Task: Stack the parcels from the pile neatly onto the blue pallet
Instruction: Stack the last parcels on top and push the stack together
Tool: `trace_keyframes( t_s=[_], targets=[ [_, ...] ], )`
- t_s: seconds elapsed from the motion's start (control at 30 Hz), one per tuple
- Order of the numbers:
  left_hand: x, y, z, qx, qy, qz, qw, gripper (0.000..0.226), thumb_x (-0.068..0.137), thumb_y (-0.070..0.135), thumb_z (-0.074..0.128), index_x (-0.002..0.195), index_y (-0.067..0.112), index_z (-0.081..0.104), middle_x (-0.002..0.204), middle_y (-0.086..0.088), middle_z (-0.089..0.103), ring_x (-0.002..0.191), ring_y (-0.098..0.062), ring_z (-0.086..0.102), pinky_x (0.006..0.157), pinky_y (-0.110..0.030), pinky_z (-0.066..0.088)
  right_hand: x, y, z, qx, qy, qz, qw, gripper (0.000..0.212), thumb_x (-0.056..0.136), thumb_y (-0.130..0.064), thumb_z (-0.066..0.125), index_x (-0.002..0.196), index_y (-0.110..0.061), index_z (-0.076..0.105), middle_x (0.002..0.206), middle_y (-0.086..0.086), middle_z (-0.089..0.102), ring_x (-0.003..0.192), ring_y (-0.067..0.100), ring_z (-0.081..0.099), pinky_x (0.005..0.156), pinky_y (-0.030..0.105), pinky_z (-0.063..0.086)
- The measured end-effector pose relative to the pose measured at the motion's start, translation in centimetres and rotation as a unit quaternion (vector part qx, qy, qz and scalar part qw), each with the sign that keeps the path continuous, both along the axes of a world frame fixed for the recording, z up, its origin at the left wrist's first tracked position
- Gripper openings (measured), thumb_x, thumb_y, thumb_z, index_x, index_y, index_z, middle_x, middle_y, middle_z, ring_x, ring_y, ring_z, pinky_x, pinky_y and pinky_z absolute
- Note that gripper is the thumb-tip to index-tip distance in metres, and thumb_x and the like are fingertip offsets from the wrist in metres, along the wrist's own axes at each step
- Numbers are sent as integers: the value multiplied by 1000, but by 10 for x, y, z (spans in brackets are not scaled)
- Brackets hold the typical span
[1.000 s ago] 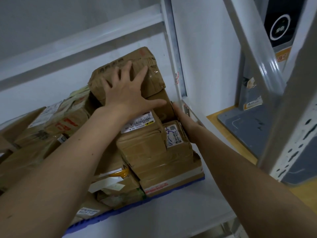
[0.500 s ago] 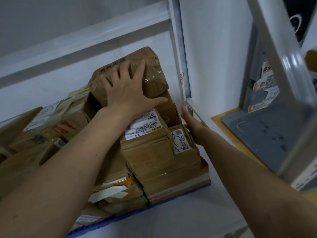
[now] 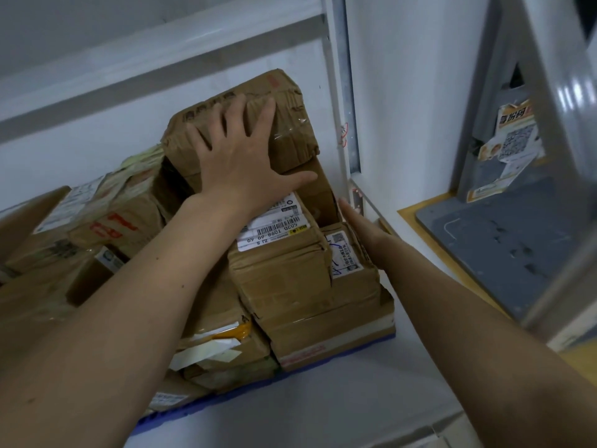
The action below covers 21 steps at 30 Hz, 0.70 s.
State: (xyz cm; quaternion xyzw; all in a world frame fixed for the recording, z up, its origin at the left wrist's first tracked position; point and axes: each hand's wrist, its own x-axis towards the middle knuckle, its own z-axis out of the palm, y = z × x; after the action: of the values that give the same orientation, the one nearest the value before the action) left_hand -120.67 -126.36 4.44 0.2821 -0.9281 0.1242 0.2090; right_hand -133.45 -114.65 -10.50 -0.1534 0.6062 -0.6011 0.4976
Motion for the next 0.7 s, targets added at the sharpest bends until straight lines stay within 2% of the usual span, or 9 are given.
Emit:
trace_keyframes(
  t_s=[0.1, 0.13, 0.2, 0.27, 0.37, 0.47, 0.53, 0.63, 0.7],
  targets=[
    [6, 4, -1, 19, 0, -8, 1000, 110, 63, 90, 40, 152, 36, 5, 161, -6, -2, 146, -32, -6, 114, -62, 0, -1, 10, -16, 15, -15, 20, 1000, 88, 78, -80, 36, 145, -23, 37, 145, 16, 42, 133, 35, 41, 110, 54, 32],
    [8, 6, -3, 27, -2, -10, 1000, 109, 63, 90, 38, 151, 36, 4, 161, -5, -6, 146, -31, -9, 114, -61, -2, 0, 13, -20, 16, -17, 22, 999, 84, 78, -79, 37, 140, -24, 45, 141, 15, 48, 129, 34, 46, 108, 52, 35],
    [12, 10, -7, 46, -8, -15, 999, 108, 64, 90, 39, 152, 37, 4, 161, -4, -11, 146, -29, -14, 114, -60, -4, 7, 16, -22, 7, 4, 26, 1000, 61, 84, -72, 36, 100, -28, 75, 105, 8, 72, 98, 22, 69, 84, 37, 54],
    [14, 11, -9, 55, -9, -14, 998, 108, 65, 89, 40, 152, 37, 3, 160, -4, -13, 145, -29, -16, 114, -61, -4, 11, 14, -23, -17, 29, 32, 999, 60, 92, -60, 33, 63, -31, 77, 73, -3, 74, 69, 9, 72, 64, 23, 52],
    [14, 9, -9, 58, -14, -9, 998, 108, 66, 89, 40, 152, 36, 2, 160, -3, -14, 145, -28, -17, 114, -61, -3, 12, 10, -24, -32, 52, 3, 998, 62, 97, -48, 34, 54, -27, 73, 58, -7, 70, 55, 4, 67, 59, 22, 50],
    [14, 11, -10, 70, -22, -11, 997, 107, 67, 88, 40, 152, 36, 2, 160, -3, -15, 145, -28, -18, 114, -61, -3, 12, 13, -24, -24, 72, 15, 997, 61, 95, -53, 35, 57, -26, 75, 61, -6, 71, 58, 4, 69, 53, 15, 51],
    [14, 13, -8, 85, -26, -17, 996, 107, 67, 87, 41, 152, 36, 2, 160, -4, -14, 145, -28, -17, 114, -61, -3, 15, 20, -18, 8, 63, 24, 998, 54, 83, -72, 40, 83, -33, 77, 90, -1, 75, 93, 15, 70, 82, 28, 55],
    [23, 16, -3, 110, -24, -34, 993, 107, 66, 89, 40, 152, 37, 4, 161, -4, -9, 146, -28, -13, 115, -58, -2, 17, 32, -13, 57, 25, 3, 998, 112, 47, -93, 52, 140, -31, 42, 143, 8, 47, 135, 33, 38, 112, 54, 26],
    [31, 19, -4, 141, -32, -53, 988, 105, 65, 91, 37, 151, 38, 6, 161, -3, -2, 147, -27, -8, 115, -55, 0, 20, 33, -10, 51, 9, -8, 999, 118, 41, -92, 57, 140, -29, 43, 141, 8, 50, 131, 33, 43, 111, 53, 29]
  ],
)
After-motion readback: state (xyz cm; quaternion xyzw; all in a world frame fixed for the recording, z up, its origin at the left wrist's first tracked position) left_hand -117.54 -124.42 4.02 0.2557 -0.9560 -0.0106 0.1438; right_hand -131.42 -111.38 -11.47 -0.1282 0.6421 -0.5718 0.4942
